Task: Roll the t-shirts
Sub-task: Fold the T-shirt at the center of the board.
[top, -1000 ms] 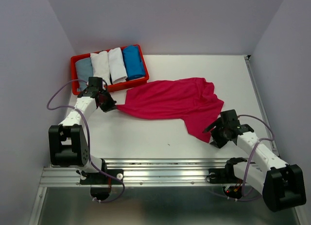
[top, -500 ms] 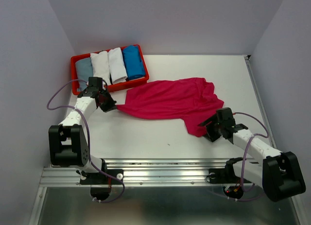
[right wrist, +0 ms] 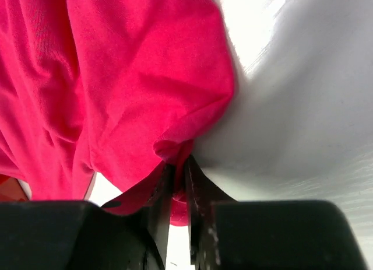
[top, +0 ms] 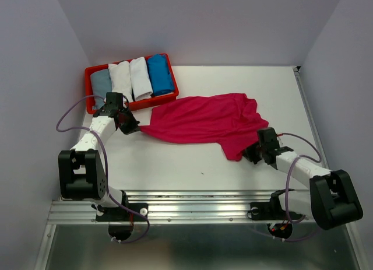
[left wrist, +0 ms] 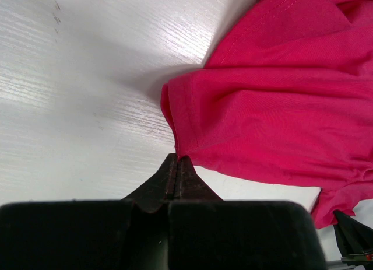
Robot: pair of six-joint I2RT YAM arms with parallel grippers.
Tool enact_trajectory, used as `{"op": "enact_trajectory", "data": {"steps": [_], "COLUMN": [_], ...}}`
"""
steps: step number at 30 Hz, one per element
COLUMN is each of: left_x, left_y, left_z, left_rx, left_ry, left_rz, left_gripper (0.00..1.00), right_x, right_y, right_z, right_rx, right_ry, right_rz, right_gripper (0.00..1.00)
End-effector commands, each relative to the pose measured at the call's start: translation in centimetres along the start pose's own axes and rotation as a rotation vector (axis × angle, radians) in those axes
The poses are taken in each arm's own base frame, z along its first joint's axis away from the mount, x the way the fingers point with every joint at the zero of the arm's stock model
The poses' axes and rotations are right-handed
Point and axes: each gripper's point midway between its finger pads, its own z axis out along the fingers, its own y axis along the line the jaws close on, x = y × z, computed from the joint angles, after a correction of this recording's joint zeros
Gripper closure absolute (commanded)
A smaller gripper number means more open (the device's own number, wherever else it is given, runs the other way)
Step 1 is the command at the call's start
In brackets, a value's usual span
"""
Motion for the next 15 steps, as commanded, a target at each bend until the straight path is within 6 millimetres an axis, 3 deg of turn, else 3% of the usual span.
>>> {"op": "enact_trajectory", "data": {"steps": [1, 4, 6, 7, 13, 14, 15], "left_x": [-0.6, -0.8, -0.9, -0.9, -3.3, -4.4, -5.1], "left_y": [0.0, -0.1, -0.3, -0.4, -3.1, -4.7, -5.6], "left_z": [-0.3, -0.4, -0.5, -0.6, -3.0, -4.2, -5.1], "left_rx": [0.002, 0.002, 0.007, 0.010, 0.080, 0.129, 0.154], "left_ry": [-0.016, -0.021, -0.021, -0.023, -0.068, -0.088, -0.101], "left_rz": [0.015, 0.018, 0.017, 0.016, 0.037, 0.066, 0.089], "left_gripper": [1.00, 1.00, 1.00, 1.00, 1.00, 1.00, 1.00], "right_x": [-0.4, -1.1, -2.2, -2.4, -7.5, -9.0, -9.7], "right_y": [-4.6, -2.7, -0.8, -0.9, 6.8, 9.3, 10.5], "right_z": [0.5, -0.5, -1.9, -2.2, -8.4, -10.4, -11.4], "right_rx": [0.159, 0.112, 0.068, 0.069, -0.082, -0.126, -0.143], "right_ry": [-0.050, -0.079, -0.120, -0.133, -0.331, -0.385, -0.416], "right_rz": [-0.032, -0.053, -0.068, -0.078, -0.165, -0.168, -0.204], "right_gripper": [0.88, 0.99, 0.99, 0.99, 0.99, 0.99, 0.99]}}
